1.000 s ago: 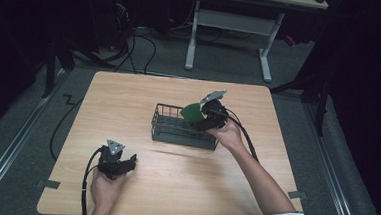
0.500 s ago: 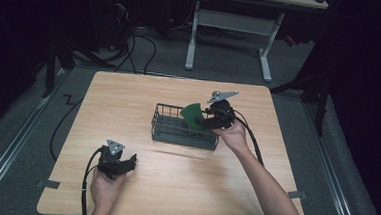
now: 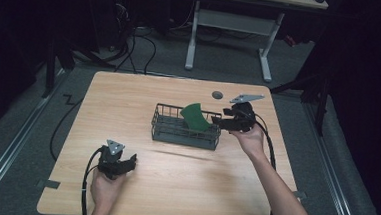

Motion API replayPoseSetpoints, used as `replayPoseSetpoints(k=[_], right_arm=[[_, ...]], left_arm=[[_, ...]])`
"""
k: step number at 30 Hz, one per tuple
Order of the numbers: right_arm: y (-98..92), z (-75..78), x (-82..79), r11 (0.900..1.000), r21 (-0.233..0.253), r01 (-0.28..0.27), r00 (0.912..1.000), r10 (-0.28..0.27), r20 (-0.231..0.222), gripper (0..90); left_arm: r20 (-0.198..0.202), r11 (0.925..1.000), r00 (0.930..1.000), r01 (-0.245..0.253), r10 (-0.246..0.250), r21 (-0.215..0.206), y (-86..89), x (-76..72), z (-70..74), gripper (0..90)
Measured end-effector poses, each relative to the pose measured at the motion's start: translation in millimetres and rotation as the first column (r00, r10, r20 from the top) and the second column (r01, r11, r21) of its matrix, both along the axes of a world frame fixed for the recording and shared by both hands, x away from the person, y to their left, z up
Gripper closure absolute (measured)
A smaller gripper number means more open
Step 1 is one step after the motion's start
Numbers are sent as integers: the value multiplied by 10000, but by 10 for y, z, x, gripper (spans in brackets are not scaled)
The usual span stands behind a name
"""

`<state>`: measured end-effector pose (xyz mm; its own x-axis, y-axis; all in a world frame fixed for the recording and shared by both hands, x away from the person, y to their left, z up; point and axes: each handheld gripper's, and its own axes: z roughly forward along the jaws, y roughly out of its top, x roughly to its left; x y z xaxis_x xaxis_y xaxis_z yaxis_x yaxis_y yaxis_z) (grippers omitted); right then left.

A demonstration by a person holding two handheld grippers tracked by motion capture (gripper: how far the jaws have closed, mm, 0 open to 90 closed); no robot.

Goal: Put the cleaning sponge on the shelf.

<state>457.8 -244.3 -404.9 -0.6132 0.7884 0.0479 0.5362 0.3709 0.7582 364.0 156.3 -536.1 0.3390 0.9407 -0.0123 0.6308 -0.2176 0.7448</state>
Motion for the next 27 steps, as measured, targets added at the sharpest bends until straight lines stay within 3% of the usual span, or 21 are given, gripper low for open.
replayPoseSetpoints(k=[6,9,27], right_arm=[[-227,20,-128,9982,409,439,9990,-437,-42,378],[-310,9,-173,9980,306,547,9985,-544,-91,377],[-708,-102,-492,9871,1020,1236,9923,-1241,-23,381]], left_arm=[[0,10000,10000,2,-2,3,0,0,0,310],[0,10000,10000,0,0,2,0,0,0,310],[-1,10000,10000,3,-3,13,-1,0,0,310]])
